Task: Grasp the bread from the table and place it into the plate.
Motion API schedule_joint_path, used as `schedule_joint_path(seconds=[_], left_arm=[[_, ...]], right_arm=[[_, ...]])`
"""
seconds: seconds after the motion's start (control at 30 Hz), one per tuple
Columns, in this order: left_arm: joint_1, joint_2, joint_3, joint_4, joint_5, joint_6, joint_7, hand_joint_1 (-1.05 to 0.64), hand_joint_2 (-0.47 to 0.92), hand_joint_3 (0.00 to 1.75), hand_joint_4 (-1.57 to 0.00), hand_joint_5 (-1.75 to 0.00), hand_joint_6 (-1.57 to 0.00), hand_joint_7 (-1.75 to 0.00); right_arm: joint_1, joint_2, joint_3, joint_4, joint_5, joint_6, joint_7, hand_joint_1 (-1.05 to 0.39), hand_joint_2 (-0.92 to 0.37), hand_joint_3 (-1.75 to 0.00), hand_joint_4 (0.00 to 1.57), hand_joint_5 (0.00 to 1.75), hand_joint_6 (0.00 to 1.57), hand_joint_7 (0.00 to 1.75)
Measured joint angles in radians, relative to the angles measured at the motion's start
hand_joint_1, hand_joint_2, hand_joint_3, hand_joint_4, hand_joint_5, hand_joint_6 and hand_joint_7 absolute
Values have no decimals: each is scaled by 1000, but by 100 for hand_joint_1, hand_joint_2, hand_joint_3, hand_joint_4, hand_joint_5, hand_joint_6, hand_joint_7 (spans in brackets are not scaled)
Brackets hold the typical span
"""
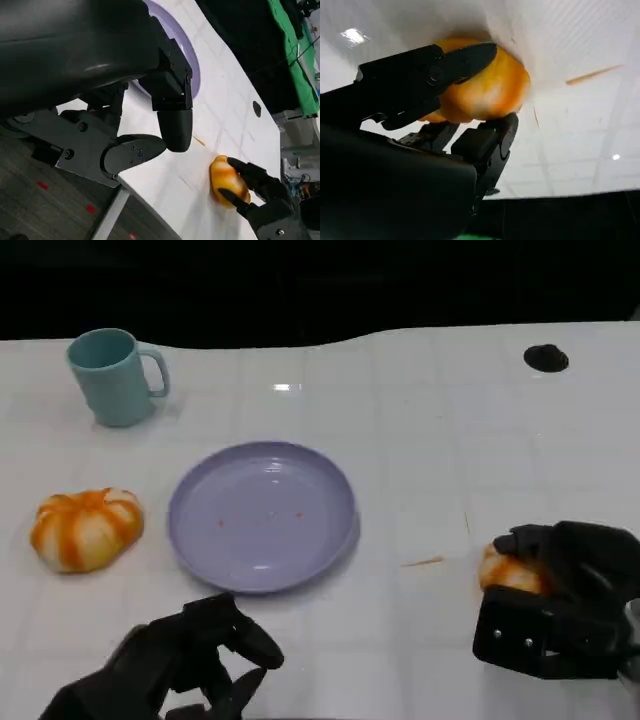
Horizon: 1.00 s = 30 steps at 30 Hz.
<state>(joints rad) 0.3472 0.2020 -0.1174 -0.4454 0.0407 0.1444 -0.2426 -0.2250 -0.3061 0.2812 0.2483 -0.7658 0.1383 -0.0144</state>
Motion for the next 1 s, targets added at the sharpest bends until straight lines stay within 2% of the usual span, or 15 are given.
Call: schedule_joint_path(seconds=[0.03,0.1,0.17,0.23,0.3,0.63,0.8,1.0], left_arm=[[0,0,0,0,3,0,0,-24,78,69,-63,-175,-63,-126],[1,0,0,0,10,0,0,-24,78,69,-63,-175,-63,-126],[2,0,0,0,10,0,0,-24,78,69,-63,-175,-63,-126],[4,0,0,-1,10,0,0,-24,78,68,-63,-175,-63,-126],[6,0,0,-2,11,0,0,-23,78,68,-63,-175,-63,-126],[9,-1,-1,-8,13,11,0,-20,78,69,-63,-175,-63,-127],[8,-1,-3,-8,17,9,0,-20,78,69,-64,-175,-63,-127],[6,-2,-6,-8,18,9,0,-20,78,68,-64,-175,-63,-127]], right_arm=[[3,0,-6,14,18,-39,-43,-10,-56,-85,89,163,119,55],[6,1,-10,40,51,-126,-118,-11,-42,-111,92,172,103,95],[6,1,-10,62,62,-179,-167,-11,-37,-117,92,174,96,115],[6,1,-10,75,65,-218,-208,-11,-36,-119,92,174,94,120],[6,1,-10,83,67,-245,-235,-11,-37,-117,93,175,87,136],[24,6,-10,68,95,-307,-281,-6,-32,-122,95,175,78,161],[24,19,-7,64,106,-383,-302,-5,-30,-127,96,175,73,173],[12,75,5,35,113,-414,-301,-11,-28,-130,98,175,74,171]])
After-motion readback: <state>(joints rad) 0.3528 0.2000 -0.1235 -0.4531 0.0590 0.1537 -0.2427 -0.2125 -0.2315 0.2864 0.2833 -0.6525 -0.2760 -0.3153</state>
